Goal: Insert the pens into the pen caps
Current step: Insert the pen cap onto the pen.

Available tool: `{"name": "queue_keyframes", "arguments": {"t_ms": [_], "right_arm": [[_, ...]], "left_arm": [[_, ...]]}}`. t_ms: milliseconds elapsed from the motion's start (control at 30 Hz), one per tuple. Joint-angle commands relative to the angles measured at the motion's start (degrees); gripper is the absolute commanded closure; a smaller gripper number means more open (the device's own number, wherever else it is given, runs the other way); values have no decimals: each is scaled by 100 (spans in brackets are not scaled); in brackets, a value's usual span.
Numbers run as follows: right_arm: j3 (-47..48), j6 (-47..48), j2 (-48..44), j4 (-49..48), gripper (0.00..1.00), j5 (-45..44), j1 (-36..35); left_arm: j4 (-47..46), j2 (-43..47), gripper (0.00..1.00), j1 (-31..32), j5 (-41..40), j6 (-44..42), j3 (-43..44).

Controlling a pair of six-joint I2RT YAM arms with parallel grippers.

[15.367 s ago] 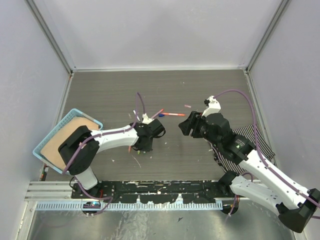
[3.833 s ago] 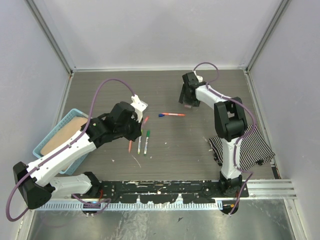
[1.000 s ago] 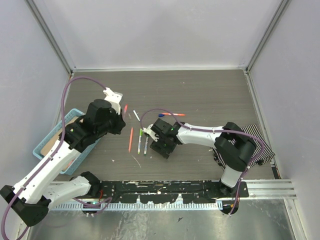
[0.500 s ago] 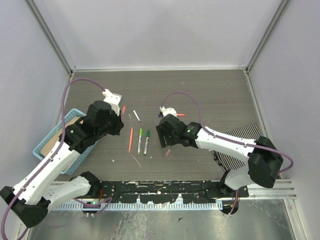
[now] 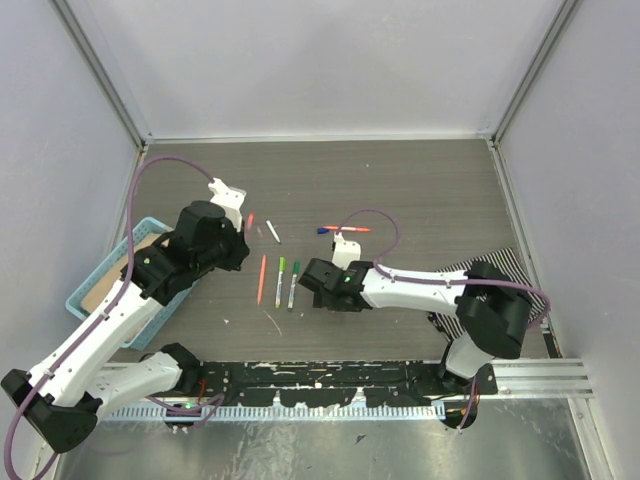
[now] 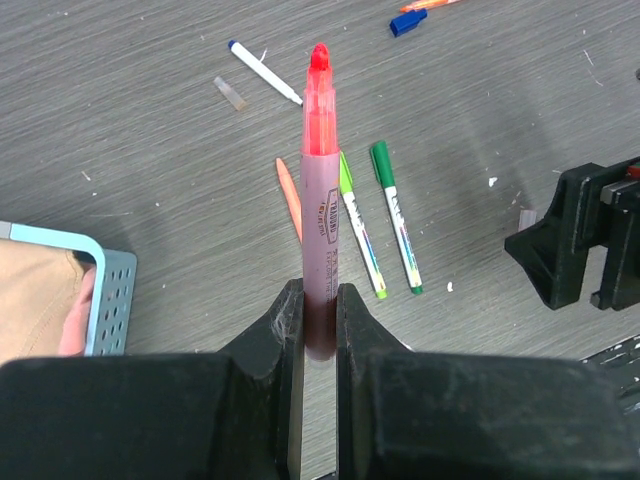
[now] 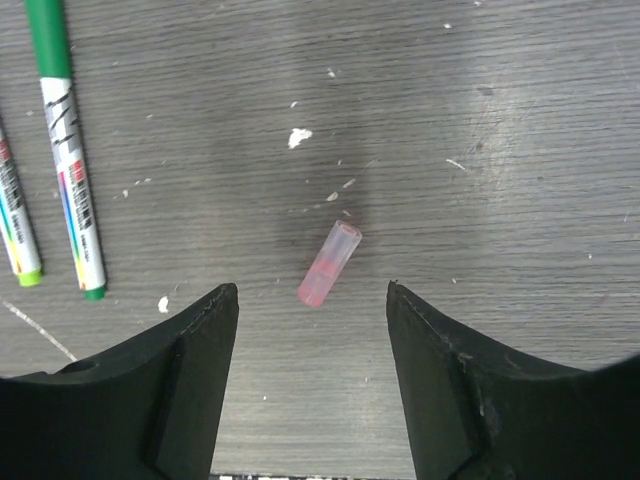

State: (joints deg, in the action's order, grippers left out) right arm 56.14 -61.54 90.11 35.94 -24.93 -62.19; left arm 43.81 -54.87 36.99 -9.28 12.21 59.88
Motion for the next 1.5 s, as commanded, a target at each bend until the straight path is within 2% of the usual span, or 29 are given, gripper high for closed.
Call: {"name": "queue_keyframes", "arguments": {"t_ms": [0,233,633,800,1067,1267,1467], "right_arm": [[189,-464,177,140,37,-385,-3],[290,-314,558,132,53,-258,-3],[385,-103,794,132,67,-206,6],[377,419,727,132,74,-173,32],[72,1369,550,82,76,373,238],[-28,1540,555,79,69,588,307],[0,1577,621,23,69,824,386]], "left_arm": [[-101,15,100,-26,101,-58,-20],[-101,-22,100,-26,171,-94,-20],[-107,3,100,-25,178,-104,-45],[-109,-1,100,-25,206,-102,-46],[-108,-9,100,-26,216,-110,-46],[-118,-39,100,-30,245,-122,-38],[-121,-41,100,-25,276,-121,-31]]}}
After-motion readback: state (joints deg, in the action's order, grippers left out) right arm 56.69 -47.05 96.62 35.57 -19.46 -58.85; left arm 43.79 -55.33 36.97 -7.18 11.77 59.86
